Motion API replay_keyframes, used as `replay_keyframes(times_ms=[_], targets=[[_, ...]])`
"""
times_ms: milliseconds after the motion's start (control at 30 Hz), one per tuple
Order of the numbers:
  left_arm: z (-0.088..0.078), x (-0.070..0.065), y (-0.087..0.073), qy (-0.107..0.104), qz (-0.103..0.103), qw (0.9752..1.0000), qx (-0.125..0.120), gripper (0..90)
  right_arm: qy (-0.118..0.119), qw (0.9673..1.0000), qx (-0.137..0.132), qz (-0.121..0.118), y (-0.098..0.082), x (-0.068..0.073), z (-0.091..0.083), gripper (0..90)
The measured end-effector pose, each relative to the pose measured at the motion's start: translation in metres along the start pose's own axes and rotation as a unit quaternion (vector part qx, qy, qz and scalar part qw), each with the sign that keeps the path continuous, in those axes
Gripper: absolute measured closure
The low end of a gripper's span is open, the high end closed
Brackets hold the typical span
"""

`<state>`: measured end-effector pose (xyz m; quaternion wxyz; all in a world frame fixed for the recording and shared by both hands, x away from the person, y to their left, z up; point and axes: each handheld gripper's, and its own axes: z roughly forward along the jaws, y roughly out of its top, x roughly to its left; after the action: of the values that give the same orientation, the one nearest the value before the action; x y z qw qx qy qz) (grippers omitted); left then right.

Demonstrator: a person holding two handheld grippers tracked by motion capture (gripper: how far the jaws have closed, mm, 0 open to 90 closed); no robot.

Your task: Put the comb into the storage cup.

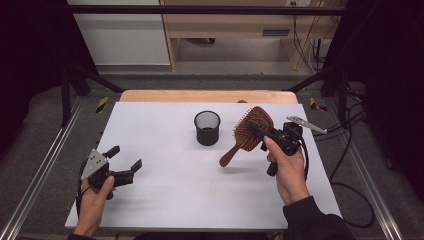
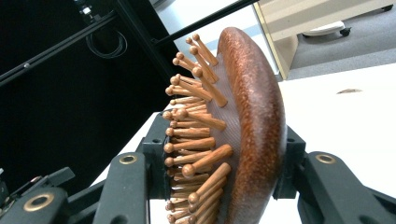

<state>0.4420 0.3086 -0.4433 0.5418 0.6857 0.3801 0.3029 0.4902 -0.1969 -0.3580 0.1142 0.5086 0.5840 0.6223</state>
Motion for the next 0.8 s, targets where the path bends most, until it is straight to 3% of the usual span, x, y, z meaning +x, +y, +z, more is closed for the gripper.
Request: replay_keyframes(times_ms=[267, 600, 800], targets=[[-0.004, 0.005, -0.002, 0.012, -0.020, 0.9997, -0.005, 3.5, 0.001, 1.0000, 0.001, -0.006, 0.009, 0.000, 0.005, 52.3], [-0.003, 0.005, -0.003, 0.011, -0.021, 0.9997, -0.002, 3.6, -0.004, 0.9997, 0.005, -0.021, 0.024, 0.003, 0.010, 52.3], [-0.003, 0.005, -0.003, 0.010, -0.021, 0.9997, -0.002, 3.6, -0.007, 0.9998, 0.002, -0.018, 0.026, 0.003, 0.009, 52.3]])
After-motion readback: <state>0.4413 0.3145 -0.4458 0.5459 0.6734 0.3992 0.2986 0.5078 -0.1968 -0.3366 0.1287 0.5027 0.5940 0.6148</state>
